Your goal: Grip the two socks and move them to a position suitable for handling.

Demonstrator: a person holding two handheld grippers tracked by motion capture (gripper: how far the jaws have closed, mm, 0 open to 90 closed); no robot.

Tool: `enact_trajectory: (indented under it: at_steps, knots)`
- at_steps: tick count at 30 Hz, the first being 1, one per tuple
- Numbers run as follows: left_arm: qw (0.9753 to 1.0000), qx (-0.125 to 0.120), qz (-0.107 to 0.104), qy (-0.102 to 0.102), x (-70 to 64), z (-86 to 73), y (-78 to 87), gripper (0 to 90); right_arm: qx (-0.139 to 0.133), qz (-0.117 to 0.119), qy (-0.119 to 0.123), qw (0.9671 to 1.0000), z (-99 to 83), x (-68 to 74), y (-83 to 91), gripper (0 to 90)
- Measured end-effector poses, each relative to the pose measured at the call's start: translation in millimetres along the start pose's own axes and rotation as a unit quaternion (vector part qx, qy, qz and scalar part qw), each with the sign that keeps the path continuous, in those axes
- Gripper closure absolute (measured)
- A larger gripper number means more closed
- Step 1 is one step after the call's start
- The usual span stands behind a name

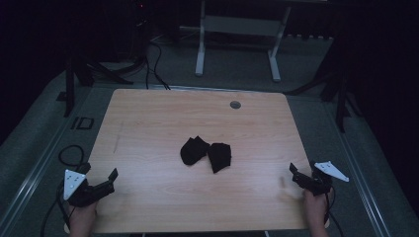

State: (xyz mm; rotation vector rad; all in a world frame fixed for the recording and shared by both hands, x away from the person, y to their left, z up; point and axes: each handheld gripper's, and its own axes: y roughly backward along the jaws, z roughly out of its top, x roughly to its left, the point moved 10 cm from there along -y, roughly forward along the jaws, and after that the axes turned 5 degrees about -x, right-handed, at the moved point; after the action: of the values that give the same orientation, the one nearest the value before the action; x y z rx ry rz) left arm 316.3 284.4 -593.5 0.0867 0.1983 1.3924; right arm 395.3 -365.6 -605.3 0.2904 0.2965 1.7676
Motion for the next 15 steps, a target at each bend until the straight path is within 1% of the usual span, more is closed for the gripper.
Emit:
enact_trajectory:
  at_steps: [1,2,4,10,11,14,15]
  knots:
    - [1.0000,0.001,-0.001,-0.001,-0.4,-0.2,0.0,2.5,0.006,0.003,0.001,1.0000,-0.7,0.9,-1.1,13.9]
    - [1.0000,0.001,-0.004,-0.001,-1.1,-0.2,-0.1,2.5,0.006,0.003,0.001,1.0000,-0.7,0.9,-1.1,13.9]
    - [1.0000,0.001,-0.005,-0.001,-1.4,-0.3,-0.3,2.5,0.017,0.001,0.004,0.9999,-1.8,0.9,-2.7,13.9]
    - [1.0000,0.005,-0.003,-0.004,-1.4,-1.2,-0.8,2.5,0.025,0.003,0.003,0.9997,-1.1,0.7,-3.0,13.9]
    - [1.0000,0.003,-0.005,-0.004,-2.1,-0.8,-0.8,2.5,0.025,0.010,-0.001,0.9996,-0.4,1.3,-2.3,14.0]
    - [0.9999,0.005,-0.006,-0.007,-2.8,-1.2,-0.9,2.5,0.027,0.014,0.001,0.9995,-0.2,1.5,-1.2,14.0]
    - [0.9999,0.006,-0.005,-0.007,-3.0,-1.4,-1.1,2.5,0.031,0.019,0.001,0.9993,-0.6,2.7,-0.8,14.0]
